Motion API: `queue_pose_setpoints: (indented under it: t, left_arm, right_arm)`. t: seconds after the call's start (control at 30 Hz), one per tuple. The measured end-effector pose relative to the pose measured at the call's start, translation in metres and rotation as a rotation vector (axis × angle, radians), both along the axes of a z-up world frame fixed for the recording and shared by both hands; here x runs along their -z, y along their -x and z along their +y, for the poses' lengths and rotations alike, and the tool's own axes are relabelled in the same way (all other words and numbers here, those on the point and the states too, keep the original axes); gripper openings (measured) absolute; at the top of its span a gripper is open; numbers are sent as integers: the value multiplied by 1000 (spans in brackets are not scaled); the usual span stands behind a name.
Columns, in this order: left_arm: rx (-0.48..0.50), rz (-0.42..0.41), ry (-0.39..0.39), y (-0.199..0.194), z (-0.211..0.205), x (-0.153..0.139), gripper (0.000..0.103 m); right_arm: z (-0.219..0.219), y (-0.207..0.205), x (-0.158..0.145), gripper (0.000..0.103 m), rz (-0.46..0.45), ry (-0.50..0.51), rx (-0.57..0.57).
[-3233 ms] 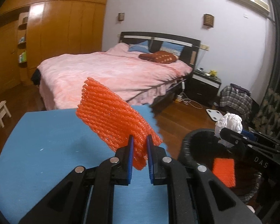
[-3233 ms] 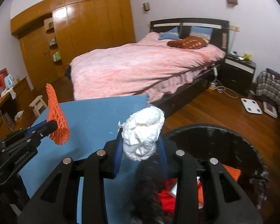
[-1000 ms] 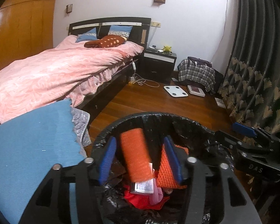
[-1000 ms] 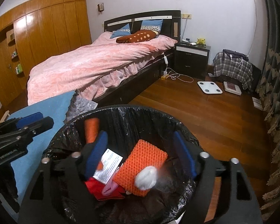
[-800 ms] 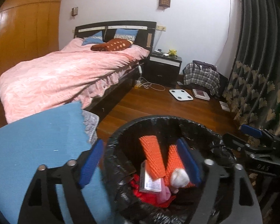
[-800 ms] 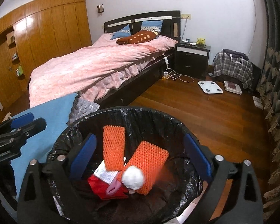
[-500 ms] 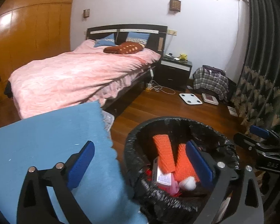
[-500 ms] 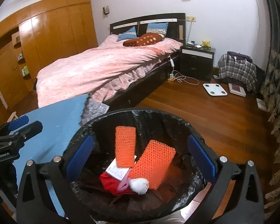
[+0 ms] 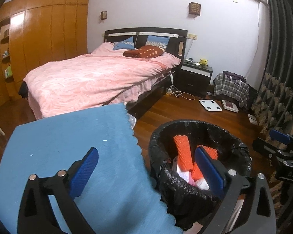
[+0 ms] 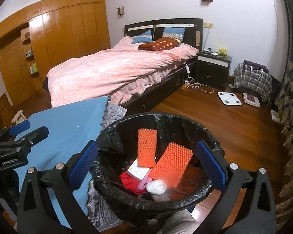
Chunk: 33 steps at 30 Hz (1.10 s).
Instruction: Collect trash
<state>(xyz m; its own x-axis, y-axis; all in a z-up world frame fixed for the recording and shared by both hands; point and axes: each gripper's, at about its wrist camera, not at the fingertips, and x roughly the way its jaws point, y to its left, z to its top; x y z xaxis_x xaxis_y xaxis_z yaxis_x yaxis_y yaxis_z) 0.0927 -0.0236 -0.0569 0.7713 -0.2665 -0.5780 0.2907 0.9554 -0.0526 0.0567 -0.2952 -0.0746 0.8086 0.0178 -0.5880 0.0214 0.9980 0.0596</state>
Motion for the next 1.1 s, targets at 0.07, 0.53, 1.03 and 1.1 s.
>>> queue_pose_setpoints:
  t: [0.07,0.53,1.03,1.1]
  left_arm:
    - [-3,-4,-3,5,2,-3,97]
    - [-34,-61,-2,39,13,-29,97]
    - [-53,-109,4,54,19,-47,97]
    - [-56,-109,5,55,19,-48,97]
  right_arm:
    - [6,4,-5,98,-3,2,-11]
    - [26,25,-41,98,-52,24,-48]
    - [34,35,-55,98,-84,32,-62]
    - [34,36,-57,98,-86,32,-63]
